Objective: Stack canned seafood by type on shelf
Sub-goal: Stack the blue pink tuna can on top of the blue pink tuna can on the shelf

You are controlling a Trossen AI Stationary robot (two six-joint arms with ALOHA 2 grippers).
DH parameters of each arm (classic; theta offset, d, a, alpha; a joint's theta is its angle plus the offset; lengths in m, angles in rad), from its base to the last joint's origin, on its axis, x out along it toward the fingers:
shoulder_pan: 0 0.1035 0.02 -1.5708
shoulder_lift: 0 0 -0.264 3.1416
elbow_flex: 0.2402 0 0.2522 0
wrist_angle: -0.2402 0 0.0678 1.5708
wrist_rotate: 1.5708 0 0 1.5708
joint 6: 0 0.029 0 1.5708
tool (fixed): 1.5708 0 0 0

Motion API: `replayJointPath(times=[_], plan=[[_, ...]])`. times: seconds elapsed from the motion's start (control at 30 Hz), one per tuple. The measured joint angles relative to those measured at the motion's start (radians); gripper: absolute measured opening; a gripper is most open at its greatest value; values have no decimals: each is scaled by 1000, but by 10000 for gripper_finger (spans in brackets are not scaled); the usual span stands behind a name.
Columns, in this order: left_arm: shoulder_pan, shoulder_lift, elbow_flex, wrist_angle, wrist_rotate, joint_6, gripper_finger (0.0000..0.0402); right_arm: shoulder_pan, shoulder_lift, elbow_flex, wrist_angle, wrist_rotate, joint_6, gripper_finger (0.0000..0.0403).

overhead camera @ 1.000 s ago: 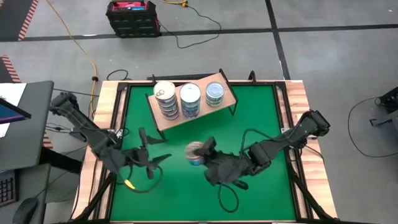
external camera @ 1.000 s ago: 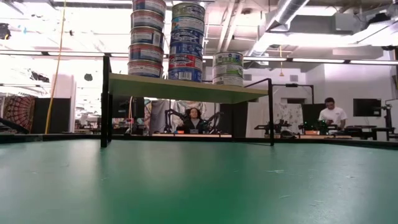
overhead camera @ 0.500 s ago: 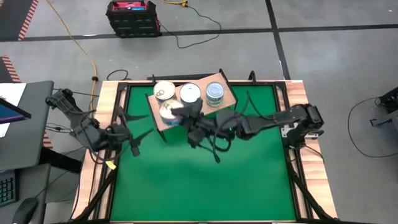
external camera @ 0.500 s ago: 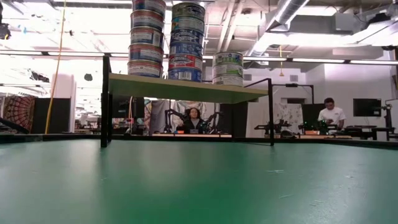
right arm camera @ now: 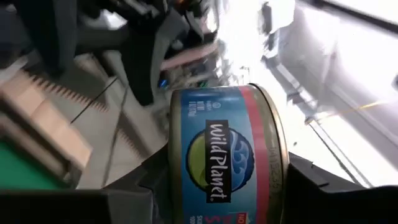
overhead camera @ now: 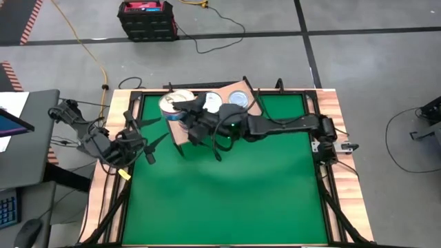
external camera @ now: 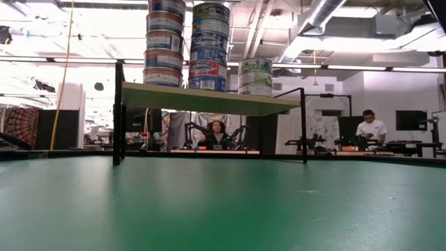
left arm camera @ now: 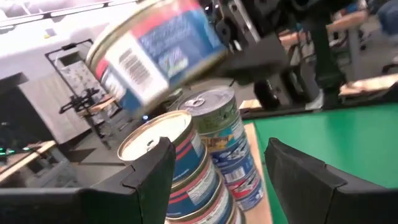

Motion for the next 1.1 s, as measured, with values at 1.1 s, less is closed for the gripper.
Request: replayJointPath(times=[1.1], plan=[[0,-19,0,131,5,212,237,-68,3,77,-308,86,257,281]])
